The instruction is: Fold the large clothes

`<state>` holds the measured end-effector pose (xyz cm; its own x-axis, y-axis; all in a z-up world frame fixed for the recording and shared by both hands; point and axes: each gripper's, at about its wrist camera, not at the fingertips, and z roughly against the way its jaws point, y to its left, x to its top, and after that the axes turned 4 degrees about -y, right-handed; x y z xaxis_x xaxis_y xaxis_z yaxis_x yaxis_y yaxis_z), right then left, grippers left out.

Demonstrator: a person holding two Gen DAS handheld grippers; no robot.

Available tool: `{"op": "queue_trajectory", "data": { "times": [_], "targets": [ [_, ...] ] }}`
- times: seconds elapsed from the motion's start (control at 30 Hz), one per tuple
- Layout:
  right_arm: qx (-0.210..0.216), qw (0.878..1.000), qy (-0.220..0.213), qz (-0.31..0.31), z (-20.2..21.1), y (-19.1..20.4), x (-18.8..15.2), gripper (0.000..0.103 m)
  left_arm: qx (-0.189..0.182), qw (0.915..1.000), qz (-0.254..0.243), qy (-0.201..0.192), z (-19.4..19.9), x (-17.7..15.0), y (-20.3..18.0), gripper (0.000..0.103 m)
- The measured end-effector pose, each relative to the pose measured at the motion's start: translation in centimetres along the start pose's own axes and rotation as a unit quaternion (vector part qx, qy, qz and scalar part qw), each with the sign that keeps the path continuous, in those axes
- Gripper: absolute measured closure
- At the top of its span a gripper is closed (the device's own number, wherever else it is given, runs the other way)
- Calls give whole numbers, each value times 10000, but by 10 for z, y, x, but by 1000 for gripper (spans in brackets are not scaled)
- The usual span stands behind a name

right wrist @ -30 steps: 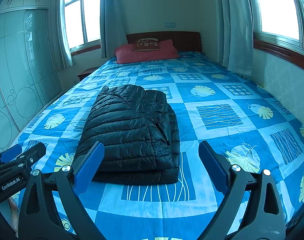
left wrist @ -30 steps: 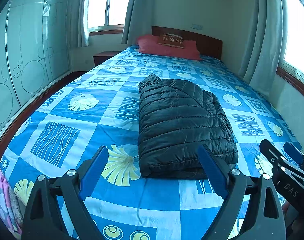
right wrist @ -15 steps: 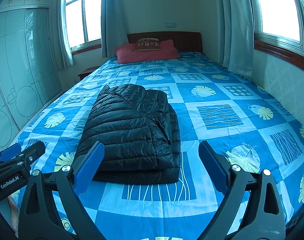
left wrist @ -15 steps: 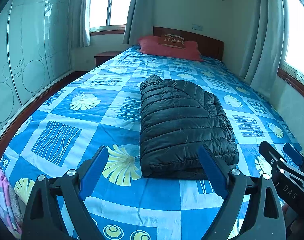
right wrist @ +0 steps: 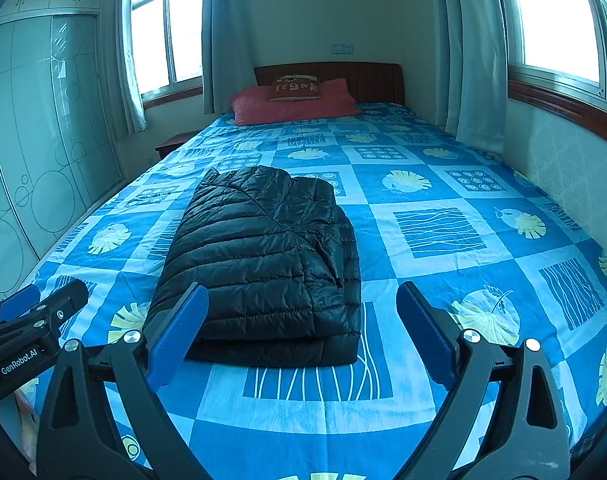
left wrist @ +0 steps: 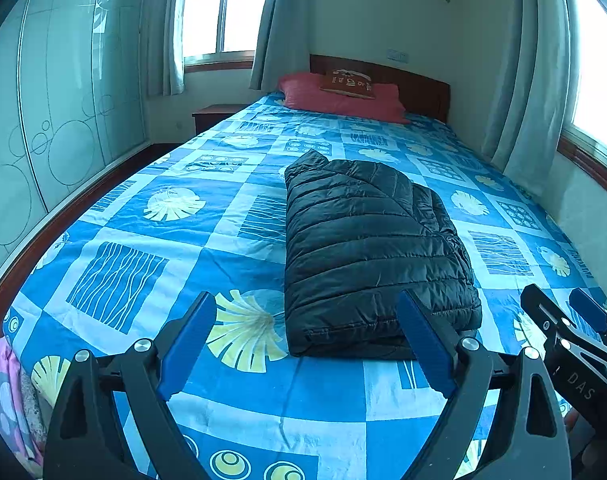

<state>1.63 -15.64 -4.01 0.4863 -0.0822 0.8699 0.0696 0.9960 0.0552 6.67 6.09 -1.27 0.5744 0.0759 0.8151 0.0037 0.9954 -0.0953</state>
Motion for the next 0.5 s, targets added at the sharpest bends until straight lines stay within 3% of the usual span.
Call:
{"op": "queue_trajectory", "data": {
  "times": [0.5],
  "targets": [
    [0, 10000, 10, -2, -1, -1, -1, 8, 71, 9999, -35, -68, 0, -2, -4, 12]
  ]
}}
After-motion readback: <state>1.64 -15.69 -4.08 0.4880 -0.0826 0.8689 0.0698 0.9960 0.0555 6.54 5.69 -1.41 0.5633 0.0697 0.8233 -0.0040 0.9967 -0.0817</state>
